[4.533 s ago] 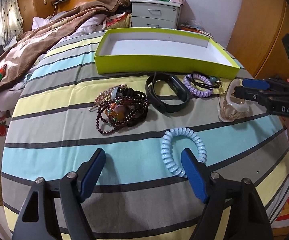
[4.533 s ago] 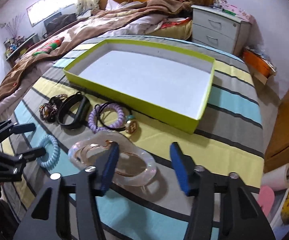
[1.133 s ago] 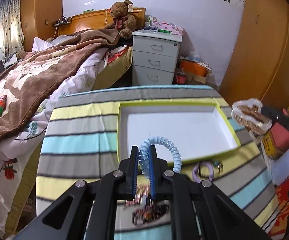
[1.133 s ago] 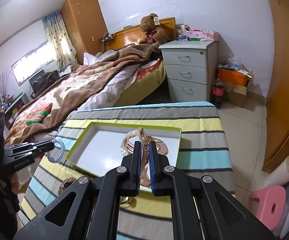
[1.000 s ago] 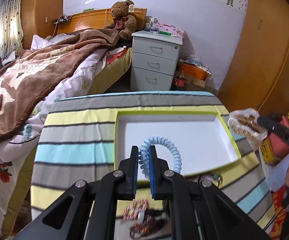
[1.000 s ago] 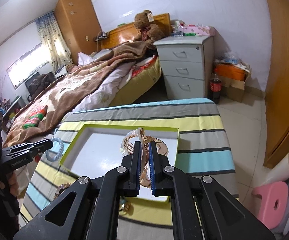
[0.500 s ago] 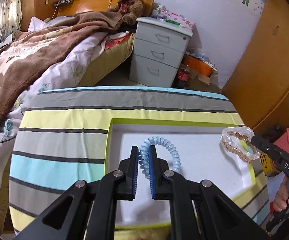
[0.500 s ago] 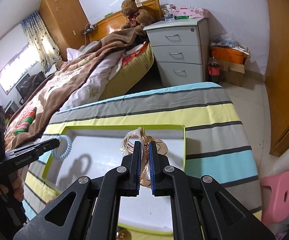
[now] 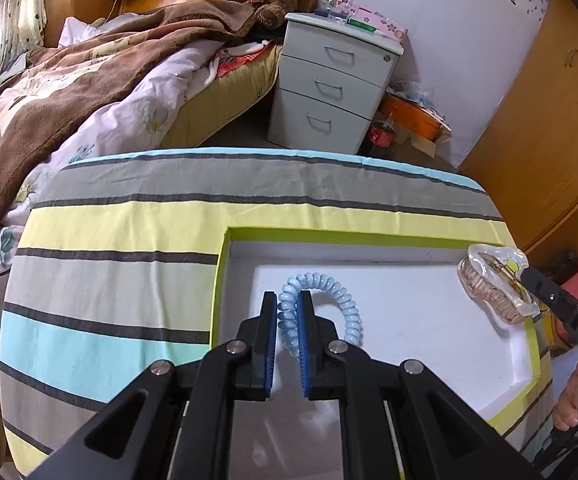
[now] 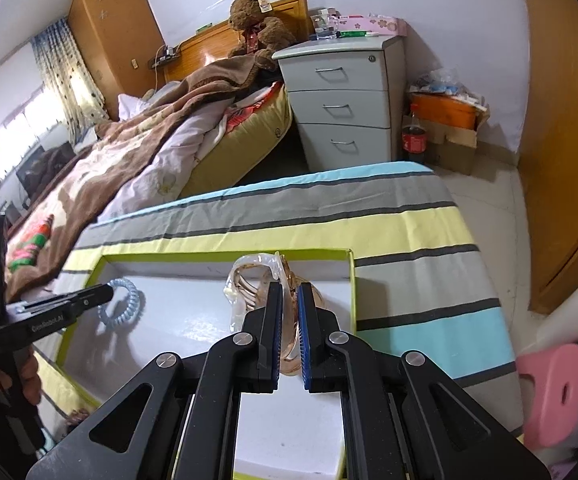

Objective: Organize jewelry
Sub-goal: 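Carry the claw clip into the box with the right tool while the left carries the hair tie, then open the left tool releasing the hair tie in the box while the right releases the clip, then grasp the black cord with green bead and purple coil tie with the right tool, then grasp the dark beaded bracelets with the left tool while the right tool holds the cord, then lift the bracelets with the left tool while the right tool carries the cord toward the box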

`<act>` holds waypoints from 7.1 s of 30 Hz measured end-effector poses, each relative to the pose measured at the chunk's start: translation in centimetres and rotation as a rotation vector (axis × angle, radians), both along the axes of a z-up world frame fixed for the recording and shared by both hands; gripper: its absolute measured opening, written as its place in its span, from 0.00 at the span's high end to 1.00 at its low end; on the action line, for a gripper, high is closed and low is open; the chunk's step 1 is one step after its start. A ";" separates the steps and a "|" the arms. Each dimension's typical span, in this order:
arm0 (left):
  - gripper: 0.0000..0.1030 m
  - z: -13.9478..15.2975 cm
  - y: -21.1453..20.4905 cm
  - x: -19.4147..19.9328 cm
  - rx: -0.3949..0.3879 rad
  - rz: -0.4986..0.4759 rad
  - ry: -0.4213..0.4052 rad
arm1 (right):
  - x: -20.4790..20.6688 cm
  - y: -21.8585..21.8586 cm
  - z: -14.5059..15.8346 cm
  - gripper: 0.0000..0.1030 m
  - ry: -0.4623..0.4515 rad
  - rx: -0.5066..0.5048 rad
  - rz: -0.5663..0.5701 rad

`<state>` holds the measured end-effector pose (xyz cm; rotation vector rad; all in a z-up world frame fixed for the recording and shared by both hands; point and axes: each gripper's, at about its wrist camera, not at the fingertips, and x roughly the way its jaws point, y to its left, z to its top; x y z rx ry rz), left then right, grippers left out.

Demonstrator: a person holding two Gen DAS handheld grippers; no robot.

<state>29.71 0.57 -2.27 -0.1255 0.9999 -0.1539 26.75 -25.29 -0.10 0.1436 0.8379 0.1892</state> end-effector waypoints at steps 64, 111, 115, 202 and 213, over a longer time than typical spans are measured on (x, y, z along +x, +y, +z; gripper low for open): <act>0.42 4.0 2.9 -14.9 0.019 0.085 -0.110 | -12.9 3.1 1.6 0.58 -0.119 -0.057 0.083; 0.35 -0.8 6.0 -19.3 -0.114 0.029 -0.022 | -11.3 4.9 -3.7 0.83 0.018 -0.040 0.070; 0.35 -0.9 5.6 -18.8 -0.098 0.023 -0.018 | -11.7 4.4 -3.3 0.83 -0.001 -0.025 0.063; 0.82 -1.5 -3.8 -20.5 0.135 -0.288 -0.072 | -16.3 1.6 -1.4 0.83 -0.067 0.112 0.043; 0.82 0.2 -2.3 -20.3 0.115 -0.238 -0.106 | -16.3 2.3 0.2 0.83 -0.090 0.096 0.057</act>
